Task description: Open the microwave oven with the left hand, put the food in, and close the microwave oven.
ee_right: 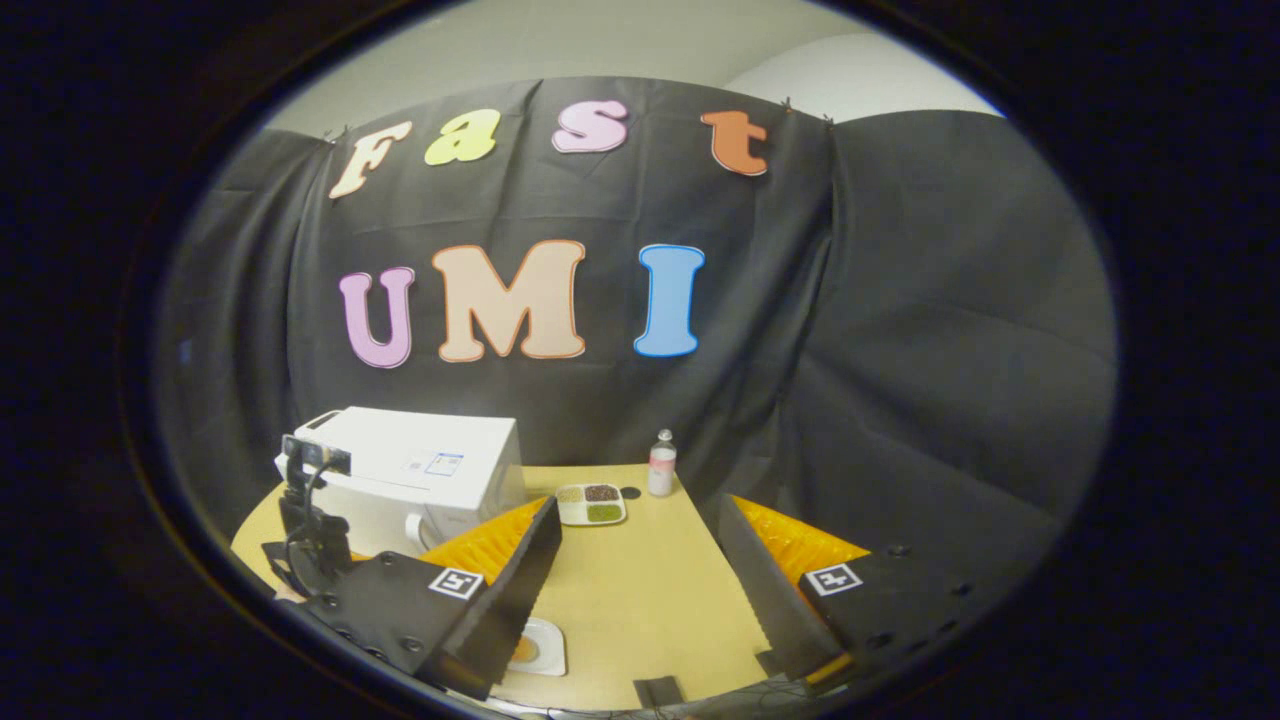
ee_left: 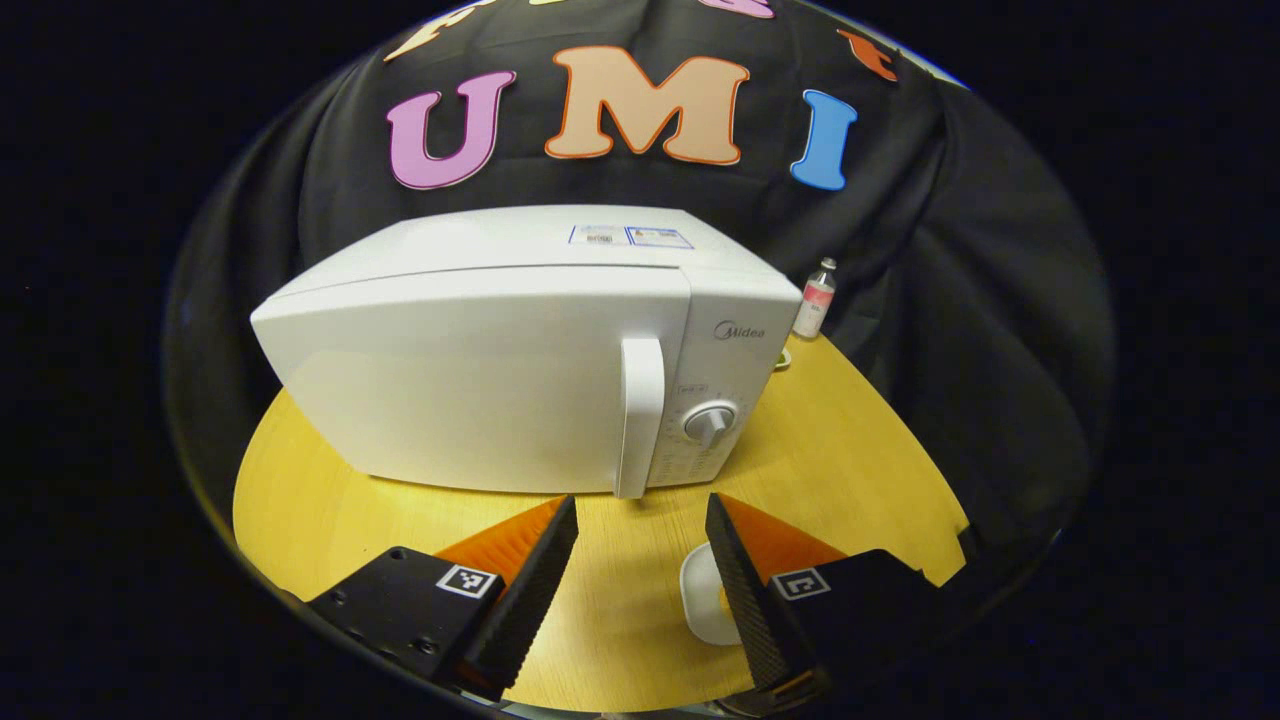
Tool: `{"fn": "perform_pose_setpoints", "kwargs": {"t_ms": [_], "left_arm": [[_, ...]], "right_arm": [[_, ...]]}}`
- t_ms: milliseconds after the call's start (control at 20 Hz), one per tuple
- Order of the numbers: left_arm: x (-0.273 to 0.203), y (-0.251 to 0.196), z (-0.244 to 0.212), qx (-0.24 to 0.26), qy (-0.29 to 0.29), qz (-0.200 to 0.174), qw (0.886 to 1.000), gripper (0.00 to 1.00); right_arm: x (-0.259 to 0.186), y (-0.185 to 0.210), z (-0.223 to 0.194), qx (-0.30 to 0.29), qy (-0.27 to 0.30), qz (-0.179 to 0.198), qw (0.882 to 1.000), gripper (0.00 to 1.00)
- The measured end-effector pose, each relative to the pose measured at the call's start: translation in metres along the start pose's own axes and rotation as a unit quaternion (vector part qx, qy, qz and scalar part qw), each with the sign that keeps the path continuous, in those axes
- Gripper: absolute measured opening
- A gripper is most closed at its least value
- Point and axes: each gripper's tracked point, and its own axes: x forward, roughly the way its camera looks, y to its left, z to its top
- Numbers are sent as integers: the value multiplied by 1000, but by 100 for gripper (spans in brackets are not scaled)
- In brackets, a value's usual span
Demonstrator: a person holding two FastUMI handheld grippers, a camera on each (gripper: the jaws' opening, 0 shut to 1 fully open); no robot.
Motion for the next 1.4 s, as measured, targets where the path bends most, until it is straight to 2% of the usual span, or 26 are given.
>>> {"fn": "perform_pose_setpoints", "kwargs": {"t_ms": [200, 250, 300, 550, 750, 800, 850, 900, 950, 1000, 1100, 1200, 1250, 1400], "left_arm": [[26, 3, -4, 7, 20, -2, 1000, 82], [31, 4, -1, 9, 20, -2, 1000, 83], [34, 4, 1, 12, 19, 0, 1000, 83], [60, 3, 7, 28, 20, 1, 999, 78], [72, 3, 13, 40, 19, 4, 999, 67], [73, 1, 12, 39, 22, 3, 999, 58], [73, 4, 12, 40, 24, 8, 999, 52], [75, 6, 12, 43, 24, 13, 999, 46], [74, 8, 13, 41, 27, 14, 999, 44], [73, 8, 12, 34, 30, 13, 999, 32], [74, 6, 12, 27, 33, 10, 999, 30], [73, 5, 11, 29, 35, 10, 999, 23], [73, 6, 11, 26, 36, 10, 999, 20], [72, 6, 10, 20, 33, 7, 999, 16]], "right_arm": [[2, -8, -5, 3, 8, -15, 1000, 97], [3, -8, -5, 4, 9, -17, 1000, 100], [4, -8, -5, 5, 10, -18, 1000, 97], [5, -5, -9, 5, 17, -19, 1000, 97], [5, 0, -15, 8, 25, -20, 999, 97], [5, 0, -18, 9, 28, -21, 999, 97], [4, 0, -19, 8, 31, -23, 999, 100], [2, -1, -21, 8, 32, -26, 999, 100], [1, -2, -22, 8, 34, -29, 999, 97], [0, -4, -24, 9, 37, -32, 999, 97], [-1, -4, -28, 14, 42, -34, 998, 97], [-3, -5, -29, 19, 43, -36, 998, 100], [-5, -5, -28, 21, 42, -37, 998, 97], [-7, -4, -31, 26, 42, -37, 998, 97]]}}
